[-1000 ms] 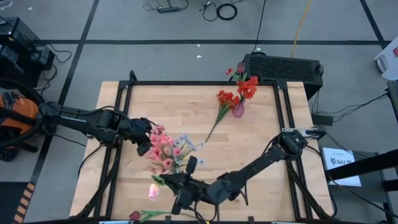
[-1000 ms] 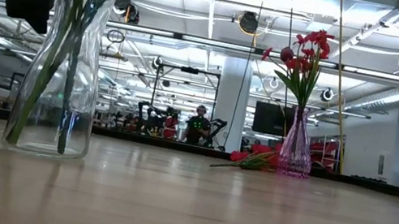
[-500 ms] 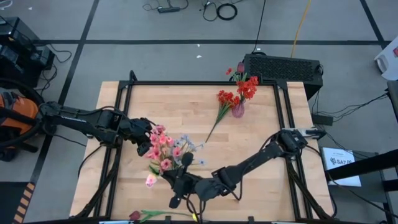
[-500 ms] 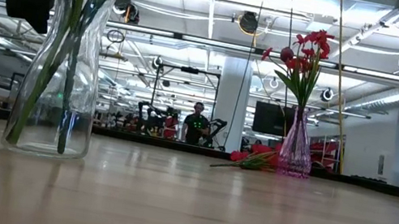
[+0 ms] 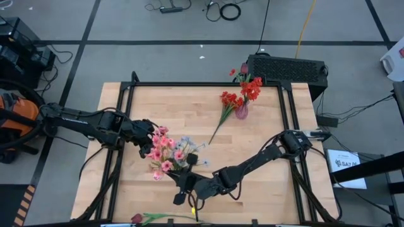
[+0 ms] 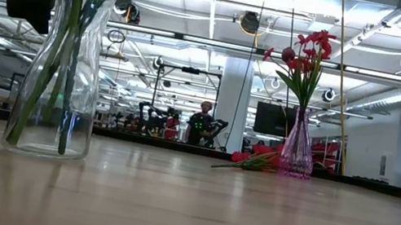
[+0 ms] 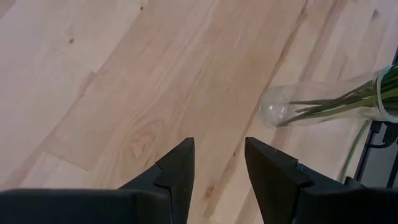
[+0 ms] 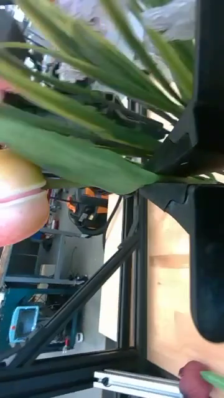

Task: Sort flowers into vase by color
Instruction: Put the pink flower into the transparent vase, then put the red flower into the purple vase

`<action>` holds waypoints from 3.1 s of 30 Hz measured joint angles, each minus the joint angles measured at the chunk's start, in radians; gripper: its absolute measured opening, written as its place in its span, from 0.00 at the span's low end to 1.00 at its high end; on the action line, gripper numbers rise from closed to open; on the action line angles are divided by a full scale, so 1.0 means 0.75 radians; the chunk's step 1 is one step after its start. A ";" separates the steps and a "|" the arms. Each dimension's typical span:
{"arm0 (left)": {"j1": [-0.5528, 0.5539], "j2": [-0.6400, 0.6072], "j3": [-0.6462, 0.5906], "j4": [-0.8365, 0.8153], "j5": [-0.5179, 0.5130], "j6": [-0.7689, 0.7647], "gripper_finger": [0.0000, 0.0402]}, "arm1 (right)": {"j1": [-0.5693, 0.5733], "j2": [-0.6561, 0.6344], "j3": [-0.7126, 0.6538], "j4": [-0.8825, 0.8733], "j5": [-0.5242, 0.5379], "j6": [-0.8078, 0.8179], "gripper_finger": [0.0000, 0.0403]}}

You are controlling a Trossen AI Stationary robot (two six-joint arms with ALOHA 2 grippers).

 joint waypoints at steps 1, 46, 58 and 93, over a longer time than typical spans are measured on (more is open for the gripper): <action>0.000 0.000 0.000 0.001 -0.001 0.000 0.37 | -0.002 0.000 -0.007 0.003 0.000 0.022 0.00; 0.000 -0.054 0.000 -0.242 0.007 0.067 0.37 | 0.119 -0.007 0.583 -1.046 -0.058 0.539 0.36; 0.000 -0.097 0.000 -0.322 0.005 0.059 0.37 | 0.130 0.101 0.584 -1.033 -0.491 0.787 0.28; 0.000 -0.099 0.000 -0.308 -0.005 -0.048 0.37 | 0.174 0.435 0.795 -1.086 -0.694 0.836 0.04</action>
